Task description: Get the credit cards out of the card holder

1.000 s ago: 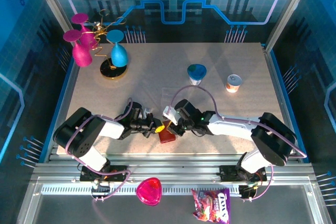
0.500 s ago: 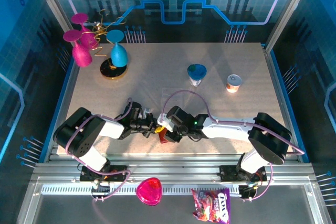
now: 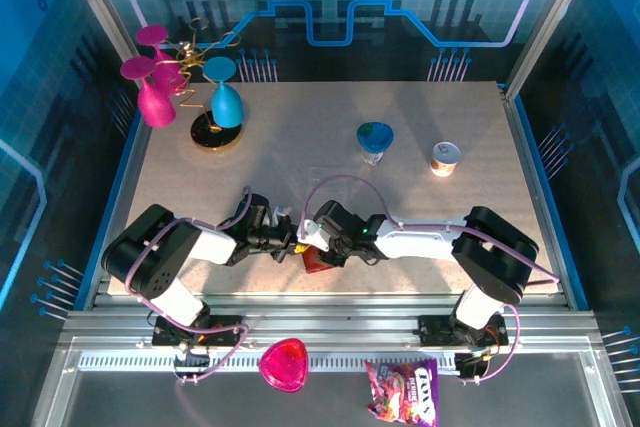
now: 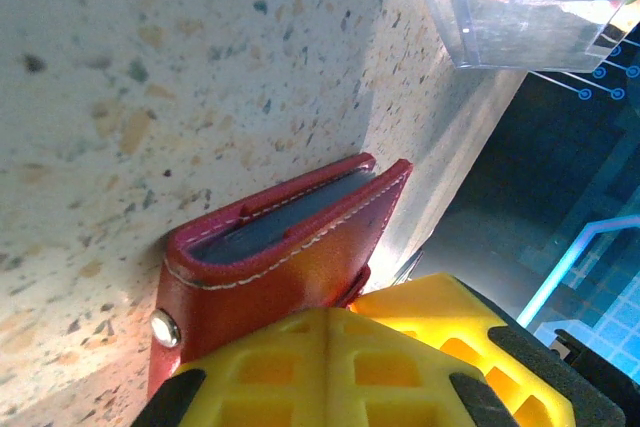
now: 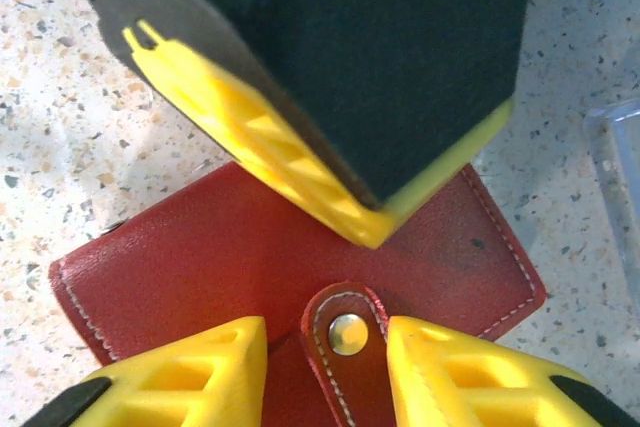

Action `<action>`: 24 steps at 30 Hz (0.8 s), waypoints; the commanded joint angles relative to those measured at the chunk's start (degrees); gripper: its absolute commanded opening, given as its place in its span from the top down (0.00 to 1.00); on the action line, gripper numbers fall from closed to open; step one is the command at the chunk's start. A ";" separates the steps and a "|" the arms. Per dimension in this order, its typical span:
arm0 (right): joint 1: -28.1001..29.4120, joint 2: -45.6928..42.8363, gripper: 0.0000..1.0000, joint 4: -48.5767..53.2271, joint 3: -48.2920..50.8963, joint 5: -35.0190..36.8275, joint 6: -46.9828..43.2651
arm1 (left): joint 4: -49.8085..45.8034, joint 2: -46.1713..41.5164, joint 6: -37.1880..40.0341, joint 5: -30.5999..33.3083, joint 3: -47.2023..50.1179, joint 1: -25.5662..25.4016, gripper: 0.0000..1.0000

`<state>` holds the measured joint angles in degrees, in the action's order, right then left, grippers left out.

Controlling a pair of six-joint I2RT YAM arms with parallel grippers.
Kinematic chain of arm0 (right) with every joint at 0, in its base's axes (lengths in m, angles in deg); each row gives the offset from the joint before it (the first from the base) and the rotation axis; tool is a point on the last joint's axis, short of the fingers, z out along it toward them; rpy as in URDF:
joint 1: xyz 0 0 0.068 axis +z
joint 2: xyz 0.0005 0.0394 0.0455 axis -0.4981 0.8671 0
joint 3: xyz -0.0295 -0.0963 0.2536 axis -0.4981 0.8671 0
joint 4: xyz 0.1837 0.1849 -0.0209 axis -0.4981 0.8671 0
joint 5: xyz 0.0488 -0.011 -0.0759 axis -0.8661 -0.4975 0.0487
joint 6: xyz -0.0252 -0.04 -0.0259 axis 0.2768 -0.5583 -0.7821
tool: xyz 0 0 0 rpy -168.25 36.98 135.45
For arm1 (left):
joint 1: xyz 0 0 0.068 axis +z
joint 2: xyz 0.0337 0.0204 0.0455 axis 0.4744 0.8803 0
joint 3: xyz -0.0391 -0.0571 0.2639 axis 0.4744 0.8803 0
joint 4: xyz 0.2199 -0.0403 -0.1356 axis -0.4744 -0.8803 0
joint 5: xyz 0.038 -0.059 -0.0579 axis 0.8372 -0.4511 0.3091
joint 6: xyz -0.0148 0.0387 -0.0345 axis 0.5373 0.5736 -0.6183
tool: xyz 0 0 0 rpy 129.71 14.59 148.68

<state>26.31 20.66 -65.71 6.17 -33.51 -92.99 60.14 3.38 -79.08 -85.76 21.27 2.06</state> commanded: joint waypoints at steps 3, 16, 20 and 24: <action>-1.78 1.88 0.72 -0.82 -2.69 -1.19 0.39 | -5.31 1.38 1.13 0.35 0.58 0.53 0.97; -4.62 0.12 1.00 -2.71 -1.57 -3.63 11.33 | -7.62 0.26 1.84 0.72 0.95 0.82 0.97; -5.85 -1.96 1.00 -4.78 1.76 -3.89 17.25 | -8.21 -0.11 2.16 0.85 1.08 1.07 0.97; -7.43 -3.98 1.00 -6.97 4.31 -4.27 23.52 | -8.88 -0.27 2.58 0.90 1.21 1.13 0.97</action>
<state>20.69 19.05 -71.39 8.35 -38.47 -76.51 58.54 2.97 -77.79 -86.02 21.29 2.60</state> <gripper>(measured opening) 0.044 0.038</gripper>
